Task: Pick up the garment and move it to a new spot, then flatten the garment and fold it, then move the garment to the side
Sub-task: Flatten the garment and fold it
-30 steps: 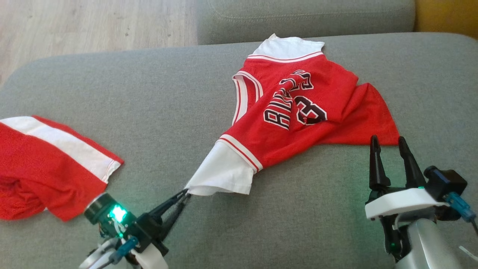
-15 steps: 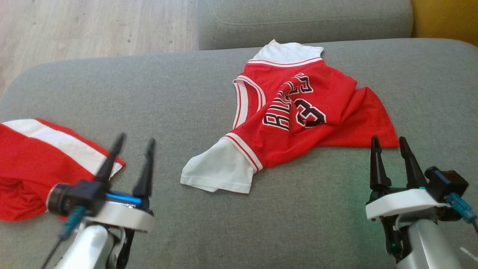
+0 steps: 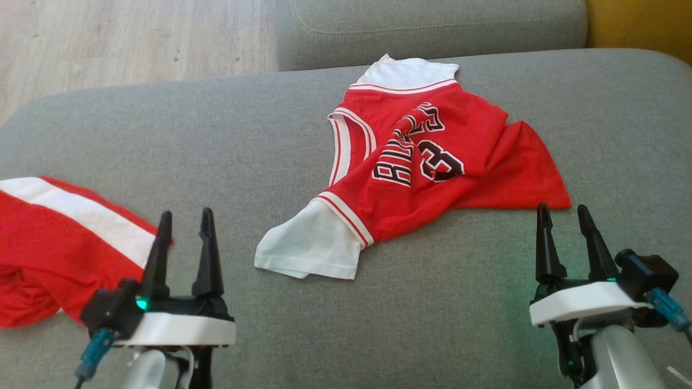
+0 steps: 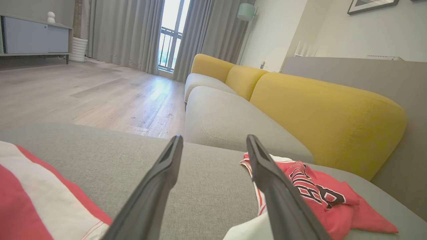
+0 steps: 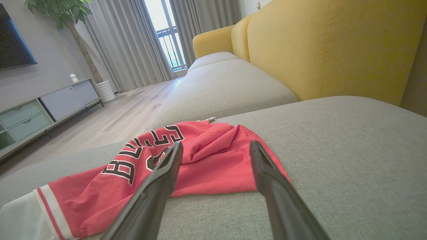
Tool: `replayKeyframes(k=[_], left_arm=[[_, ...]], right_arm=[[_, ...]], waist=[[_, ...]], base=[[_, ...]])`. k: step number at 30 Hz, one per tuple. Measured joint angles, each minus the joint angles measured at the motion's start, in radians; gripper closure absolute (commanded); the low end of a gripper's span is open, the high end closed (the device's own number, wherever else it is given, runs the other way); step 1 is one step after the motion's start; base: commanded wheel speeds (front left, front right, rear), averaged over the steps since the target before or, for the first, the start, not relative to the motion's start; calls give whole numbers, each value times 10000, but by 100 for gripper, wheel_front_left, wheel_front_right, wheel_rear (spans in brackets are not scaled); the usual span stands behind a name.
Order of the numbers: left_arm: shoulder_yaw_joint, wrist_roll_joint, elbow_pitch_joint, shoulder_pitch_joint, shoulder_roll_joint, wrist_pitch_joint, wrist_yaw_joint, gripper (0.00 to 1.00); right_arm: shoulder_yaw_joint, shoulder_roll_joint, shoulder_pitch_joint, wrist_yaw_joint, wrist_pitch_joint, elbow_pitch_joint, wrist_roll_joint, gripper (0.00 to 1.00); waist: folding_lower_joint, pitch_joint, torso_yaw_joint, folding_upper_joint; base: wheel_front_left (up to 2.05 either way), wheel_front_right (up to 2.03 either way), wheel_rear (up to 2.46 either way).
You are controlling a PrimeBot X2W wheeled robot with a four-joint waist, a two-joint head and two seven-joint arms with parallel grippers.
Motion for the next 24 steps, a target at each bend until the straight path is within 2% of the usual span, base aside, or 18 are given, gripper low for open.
replayKeyframes(k=[6, 12, 19, 24], left_arm=[[-313, 61, 755, -132, -186, 75, -359, 0], [-974, -163, 1919, -631, -514, 1087, -621, 0], [-1262, 109, 3373, -1672, -504, 1866, -407, 0], [-1645, 767, 4186, -2114, -470, 2326, 153, 0]], right_arm=[[2, 0, -1, 0, 0, -77, 0, 0], [44, 0, -28, 0, -2, -128, 0, 0], [224, 0, -289, 0, 0, -199, -2, 0], [198, 0, -348, 0, 0, -203, -2, 0]], waist=[[0, 215, 8, 0], [1, 587, 35, 0], [2, 1062, -126, 0], [1, 1248, -296, 0]], base=[[0, 0, 0], [0, 0, 0], [0, 0, 0], [0, 0, 0]])
